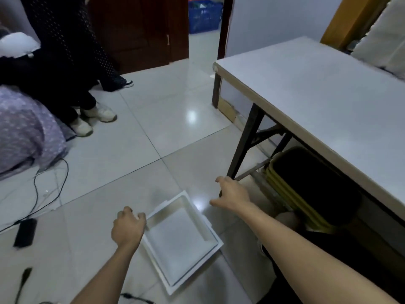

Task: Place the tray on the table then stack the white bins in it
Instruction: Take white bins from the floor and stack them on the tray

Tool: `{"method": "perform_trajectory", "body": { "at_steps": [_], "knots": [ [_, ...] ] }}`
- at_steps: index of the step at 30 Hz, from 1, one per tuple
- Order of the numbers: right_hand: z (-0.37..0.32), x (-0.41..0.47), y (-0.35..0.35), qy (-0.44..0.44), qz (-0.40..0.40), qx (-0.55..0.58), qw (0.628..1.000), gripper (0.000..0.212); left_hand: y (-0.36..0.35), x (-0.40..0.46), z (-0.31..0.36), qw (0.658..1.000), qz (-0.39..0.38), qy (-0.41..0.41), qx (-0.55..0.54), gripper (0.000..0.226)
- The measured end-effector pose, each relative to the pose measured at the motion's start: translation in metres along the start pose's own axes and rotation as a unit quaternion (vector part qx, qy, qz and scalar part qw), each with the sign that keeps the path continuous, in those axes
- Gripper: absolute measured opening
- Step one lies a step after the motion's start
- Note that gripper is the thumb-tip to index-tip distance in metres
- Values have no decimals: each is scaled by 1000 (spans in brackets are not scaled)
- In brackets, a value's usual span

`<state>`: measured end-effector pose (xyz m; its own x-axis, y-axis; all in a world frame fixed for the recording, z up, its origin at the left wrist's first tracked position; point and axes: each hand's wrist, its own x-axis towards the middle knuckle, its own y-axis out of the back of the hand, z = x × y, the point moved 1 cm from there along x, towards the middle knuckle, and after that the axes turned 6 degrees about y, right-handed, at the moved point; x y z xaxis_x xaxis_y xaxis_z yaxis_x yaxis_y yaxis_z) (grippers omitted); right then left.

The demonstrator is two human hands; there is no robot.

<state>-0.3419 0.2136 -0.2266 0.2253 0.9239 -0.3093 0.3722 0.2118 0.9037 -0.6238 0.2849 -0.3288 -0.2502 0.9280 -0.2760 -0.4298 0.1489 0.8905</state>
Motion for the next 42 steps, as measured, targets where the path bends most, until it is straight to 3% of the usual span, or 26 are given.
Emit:
{"method": "perform_trajectory", "body": {
  "at_steps": [10, 16, 24, 36, 42],
  "knots": [
    [31, 58, -128, 6, -135, 12, 991, 71, -108, 1, -70, 992, -88, 91, -13, 42],
    [40, 76, -185, -2, -242, 51, 969, 79, -155, -4, -97, 976, -173, 132, -31, 45],
    [61, 98, -236, -29, -282, 89, 955, 83, -186, -5, -102, 954, -217, 199, -53, 55],
    [83, 125, -293, -24, -317, 105, 942, 92, -223, 0, -96, 925, -179, 294, -159, 50],
    [94, 134, -296, -34, -313, 142, 938, 73, -228, -3, -92, 939, -127, 286, -142, 43]
  ]
}}
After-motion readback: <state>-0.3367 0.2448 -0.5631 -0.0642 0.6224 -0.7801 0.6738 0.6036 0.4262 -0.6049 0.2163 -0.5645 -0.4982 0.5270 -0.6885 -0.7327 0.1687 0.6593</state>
